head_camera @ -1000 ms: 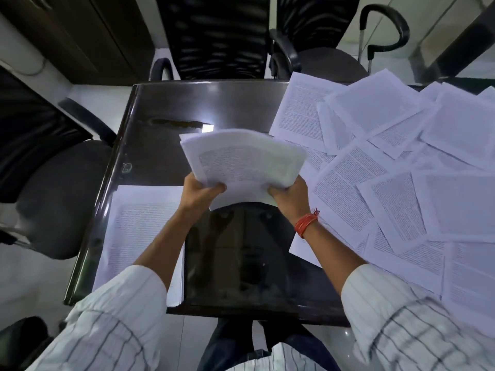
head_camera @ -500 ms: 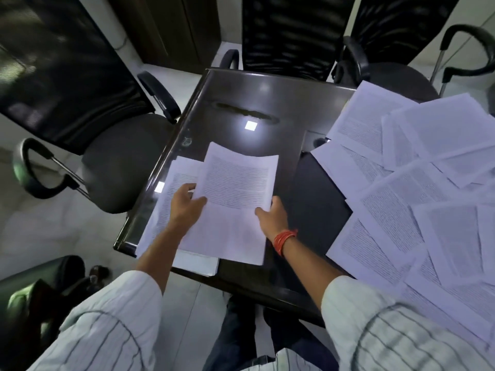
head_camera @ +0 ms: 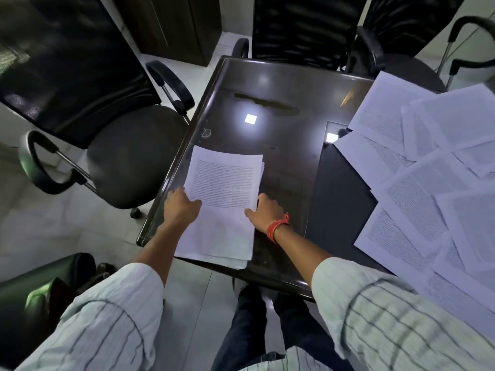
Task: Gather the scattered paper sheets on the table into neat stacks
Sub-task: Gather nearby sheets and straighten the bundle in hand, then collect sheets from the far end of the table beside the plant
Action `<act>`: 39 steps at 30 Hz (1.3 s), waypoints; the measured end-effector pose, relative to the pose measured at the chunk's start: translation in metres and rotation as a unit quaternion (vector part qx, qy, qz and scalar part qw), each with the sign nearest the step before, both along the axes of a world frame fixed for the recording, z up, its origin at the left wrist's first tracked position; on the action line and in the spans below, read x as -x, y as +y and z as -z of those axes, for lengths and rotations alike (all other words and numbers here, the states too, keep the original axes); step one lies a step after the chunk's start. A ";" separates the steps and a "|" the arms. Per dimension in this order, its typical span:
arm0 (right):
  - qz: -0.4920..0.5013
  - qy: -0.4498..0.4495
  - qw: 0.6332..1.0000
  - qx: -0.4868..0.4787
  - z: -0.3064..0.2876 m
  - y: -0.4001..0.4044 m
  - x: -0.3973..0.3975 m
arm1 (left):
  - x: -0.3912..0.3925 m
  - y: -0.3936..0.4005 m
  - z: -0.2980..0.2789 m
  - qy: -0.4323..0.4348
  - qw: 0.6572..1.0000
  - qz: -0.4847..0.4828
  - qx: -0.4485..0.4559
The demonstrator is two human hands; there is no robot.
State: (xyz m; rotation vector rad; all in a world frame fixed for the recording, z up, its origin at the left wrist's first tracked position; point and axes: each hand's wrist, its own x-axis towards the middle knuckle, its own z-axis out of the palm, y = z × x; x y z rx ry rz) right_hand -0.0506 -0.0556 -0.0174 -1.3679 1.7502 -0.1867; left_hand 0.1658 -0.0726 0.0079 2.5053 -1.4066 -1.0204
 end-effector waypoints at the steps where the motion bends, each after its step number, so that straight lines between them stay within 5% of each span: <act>1: -0.010 0.015 1.000 -0.008 -0.001 0.000 0.004 | 0.004 -0.002 -0.002 -0.037 0.999 0.010 -0.026; 5: 0.036 0.030 0.999 -0.025 -0.009 -0.005 0.035 | 0.034 -0.020 -0.014 -0.077 0.996 0.032 0.011; 12: 0.225 0.038 0.972 0.056 -0.038 0.001 0.159 | 0.173 -0.057 -0.041 0.170 0.973 0.133 0.084; 21: 0.384 0.066 0.917 0.081 -0.044 0.055 0.370 | 0.398 -0.039 -0.038 0.271 0.915 0.297 0.018; 30: 0.332 0.273 0.903 0.022 -0.008 0.089 0.570 | 0.575 -0.016 0.000 0.235 0.916 0.326 -0.011; 34: 0.255 0.277 0.922 -0.085 0.011 0.095 0.597 | 0.621 -0.012 0.017 0.192 0.903 0.385 -0.001; 39: 0.224 0.327 0.916 -0.062 0.027 0.097 0.587 | 0.658 -0.007 0.032 0.120 0.887 0.446 -0.021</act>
